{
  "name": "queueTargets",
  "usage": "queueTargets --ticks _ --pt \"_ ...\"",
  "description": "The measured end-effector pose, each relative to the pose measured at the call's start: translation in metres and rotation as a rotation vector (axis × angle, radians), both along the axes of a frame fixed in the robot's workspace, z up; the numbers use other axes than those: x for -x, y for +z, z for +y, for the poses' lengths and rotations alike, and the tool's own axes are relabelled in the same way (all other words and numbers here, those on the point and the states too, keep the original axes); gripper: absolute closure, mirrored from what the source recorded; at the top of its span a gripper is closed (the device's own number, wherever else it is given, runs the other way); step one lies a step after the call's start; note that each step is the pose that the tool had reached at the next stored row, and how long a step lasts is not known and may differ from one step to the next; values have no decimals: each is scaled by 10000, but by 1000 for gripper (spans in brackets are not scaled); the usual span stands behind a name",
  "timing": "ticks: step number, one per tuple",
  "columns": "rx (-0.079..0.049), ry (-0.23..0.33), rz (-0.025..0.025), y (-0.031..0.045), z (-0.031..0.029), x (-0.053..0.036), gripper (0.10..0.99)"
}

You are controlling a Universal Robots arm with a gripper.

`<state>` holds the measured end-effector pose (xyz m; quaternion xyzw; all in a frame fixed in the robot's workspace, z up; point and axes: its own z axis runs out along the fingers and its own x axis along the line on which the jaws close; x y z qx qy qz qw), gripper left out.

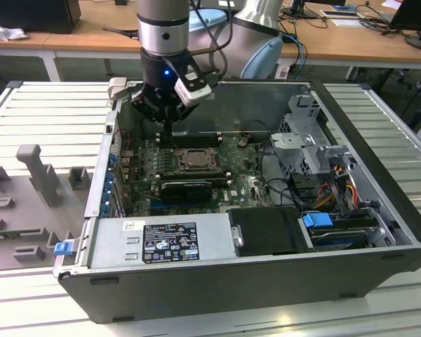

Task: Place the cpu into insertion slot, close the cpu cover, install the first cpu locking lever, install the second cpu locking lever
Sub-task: 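Install the first cpu locking lever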

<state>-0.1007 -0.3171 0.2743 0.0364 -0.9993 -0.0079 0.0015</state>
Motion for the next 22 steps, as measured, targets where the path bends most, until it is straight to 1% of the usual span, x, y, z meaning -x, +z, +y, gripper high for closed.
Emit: queueTargets --ticks 2,3,6,8,11,12,13,15,16,17,19,20,21,22 --pt "1 -1 0 -58 1 61 980" --pt "0 -1 -2 -78 5 67 980" --pt "-5 0 -1 -112 25 96 980" --pt "-22 1 -1 -121 50 104 980" --pt "-39 -1 -2 -132 146 107 980" --pt "-61 -1 -2 -153 218 109 980" --pt "-63 0 2 -171 266 104 980" --pt "-63 -1 11 -179 299 87 980" --pt "-63 3 27 -183 318 55 980" --pt "-62 2 32 -186 326 23 980" --pt "-63 -2 45 -193 335 -78 980" --pt "-63 -1 51 -196 338 -154 980" --pt "-63 -1 55 -203 339 -272 980" --pt "-63 0 56 -209 340 -352 980"
